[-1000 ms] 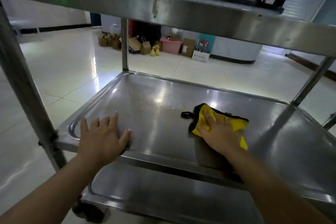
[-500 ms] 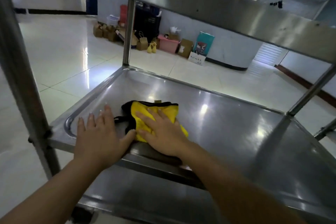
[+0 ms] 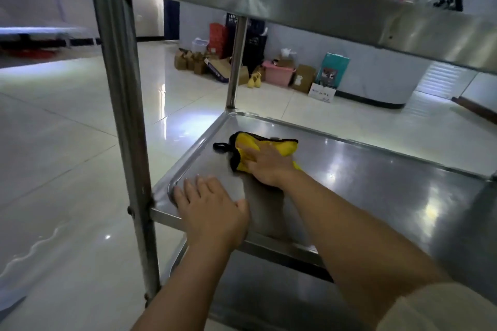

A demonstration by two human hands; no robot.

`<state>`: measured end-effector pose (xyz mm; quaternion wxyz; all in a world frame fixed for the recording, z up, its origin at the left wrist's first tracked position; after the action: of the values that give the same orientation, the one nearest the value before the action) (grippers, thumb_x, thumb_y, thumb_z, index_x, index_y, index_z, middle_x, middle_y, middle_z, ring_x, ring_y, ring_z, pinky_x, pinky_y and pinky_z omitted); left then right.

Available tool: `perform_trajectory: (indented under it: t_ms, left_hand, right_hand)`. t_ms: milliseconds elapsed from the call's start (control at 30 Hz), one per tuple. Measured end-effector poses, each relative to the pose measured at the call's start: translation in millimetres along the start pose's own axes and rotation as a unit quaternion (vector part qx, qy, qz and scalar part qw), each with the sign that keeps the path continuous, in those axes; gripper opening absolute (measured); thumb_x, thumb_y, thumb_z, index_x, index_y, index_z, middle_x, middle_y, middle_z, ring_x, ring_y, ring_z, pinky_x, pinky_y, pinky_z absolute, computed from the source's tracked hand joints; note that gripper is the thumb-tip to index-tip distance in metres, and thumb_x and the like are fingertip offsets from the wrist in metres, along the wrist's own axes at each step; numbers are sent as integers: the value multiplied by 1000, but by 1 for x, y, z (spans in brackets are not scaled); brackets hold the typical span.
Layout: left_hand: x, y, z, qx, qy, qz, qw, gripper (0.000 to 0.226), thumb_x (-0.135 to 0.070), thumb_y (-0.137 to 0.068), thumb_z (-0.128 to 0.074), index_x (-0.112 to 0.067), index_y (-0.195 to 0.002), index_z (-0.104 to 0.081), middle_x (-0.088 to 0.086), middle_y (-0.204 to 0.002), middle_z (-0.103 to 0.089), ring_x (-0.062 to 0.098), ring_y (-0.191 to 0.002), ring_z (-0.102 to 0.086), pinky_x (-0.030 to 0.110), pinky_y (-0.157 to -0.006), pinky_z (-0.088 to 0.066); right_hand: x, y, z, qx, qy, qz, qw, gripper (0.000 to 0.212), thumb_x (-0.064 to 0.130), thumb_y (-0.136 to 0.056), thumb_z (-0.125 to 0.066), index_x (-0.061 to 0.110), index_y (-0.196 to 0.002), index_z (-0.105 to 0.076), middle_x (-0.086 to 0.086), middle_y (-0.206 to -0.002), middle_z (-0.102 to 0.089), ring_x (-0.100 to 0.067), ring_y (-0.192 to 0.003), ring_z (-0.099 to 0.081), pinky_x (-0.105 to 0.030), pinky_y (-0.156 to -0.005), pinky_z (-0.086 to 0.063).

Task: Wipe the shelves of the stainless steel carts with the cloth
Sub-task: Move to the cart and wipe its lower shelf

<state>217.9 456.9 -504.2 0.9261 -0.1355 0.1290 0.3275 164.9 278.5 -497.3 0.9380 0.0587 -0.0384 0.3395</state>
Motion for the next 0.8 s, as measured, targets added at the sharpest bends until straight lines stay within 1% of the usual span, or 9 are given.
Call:
perform_trajectory:
  t_ms: [133, 233, 333, 433, 500, 600, 700, 733, 800]
  left_hand:
    - [3, 4, 4, 7, -6, 30, 1000, 79, -51, -90, -30, -4, -151, -11, 20, -158, -16, 37, -146, -7, 53, -118, 3]
    - [3, 11, 2, 9, 14, 27, 999, 79, -48, -90, -30, -6, -152, -5, 21, -159, -12, 38, -147, -4, 52, -118, 5]
    - [5, 15, 1, 3, 14, 24, 1000, 75, -42, -91, -30, -6, -151, -5, 20, -159, -13, 37, -147, -6, 50, -119, 2]
    - [7, 17, 2, -7, 12, 25, 1000, 72, -40, -92, -32, -6, -151, -8, 19, -158, -17, 36, -146, -10, 48, -119, 0]
    - [10, 17, 2, -16, 20, 29, 999, 72, -38, -91, -33, -6, -151, -9, 18, -158, -18, 35, -145, -11, 47, -119, -3]
    - [14, 14, 1, -16, 38, 35, 999, 71, -37, -91, -34, -7, -151, -11, 18, -158, -19, 35, -146, -12, 46, -119, -5]
    - [12, 13, 0, 3, 26, 18, 1000, 66, -42, -93, -26, -15, -153, -13, 19, -159, -14, 36, -146, -8, 48, -119, -5]
    - [11, 14, -1, 10, 21, 11, 1000, 65, -44, -94, -23, -17, -152, -16, 20, -159, -14, 37, -146, -8, 49, -119, -5]
    - [9, 16, -3, 16, 15, -2, 1000, 62, -47, -94, -20, -19, -149, -24, 21, -158, -15, 38, -146, -9, 50, -118, -4]
  right_hand:
    - [13, 53, -8, 6, 5, 120, 993, 46, 54, -99, -29, 57, -144, -18, 11, -162, -7, -21, -149, -2, -63, -112, -12]
    - [11, 88, -15, 6, -30, 147, 989, 43, 51, -100, -33, 68, -136, -18, 17, -161, -9, -16, -149, -1, -62, -110, -9]
    - [19, 83, -12, 20, -48, 120, 991, 43, 49, -99, -35, 68, -135, -21, 17, -160, -11, -18, -149, -3, -64, -111, -10]
    - [49, 50, -8, 29, 12, 113, 993, 45, 56, -98, -27, 62, -141, -16, 12, -162, -7, -25, -149, -3, -65, -111, -14]
    - [73, 22, -7, 30, 25, 94, 995, 49, 61, -95, -24, 59, -143, -14, 11, -162, -3, -29, -149, -1, -70, -108, -11]
    - [87, 3, -10, 31, -7, 53, 998, 50, 59, -96, -24, 54, -145, -16, 7, -163, -2, -31, -148, 2, -76, -103, -4]
    - [51, 14, -10, -1, -26, 18, 999, 50, 54, -98, -25, 51, -147, -18, 5, -162, -9, -28, -149, -4, -72, -108, -6]
    - [27, 23, -6, -19, -32, -6, 999, 49, 53, -98, -27, 50, -146, -21, 3, -160, -16, -28, -147, -11, -70, -109, -11]
    - [-26, 49, 5, -64, -50, -45, 996, 45, 51, -97, -31, 47, -142, -30, -6, -148, -38, -32, -136, -34, -60, -105, -30]
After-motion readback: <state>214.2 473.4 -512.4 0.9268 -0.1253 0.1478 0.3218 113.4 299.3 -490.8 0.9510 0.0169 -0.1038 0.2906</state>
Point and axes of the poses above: each hand's wrist, its own y-axis away from the middle knuckle, its own z-axis out of the back of the hand, x = y × z, the point moved 6 cm from there along -y, towards the middle knuckle
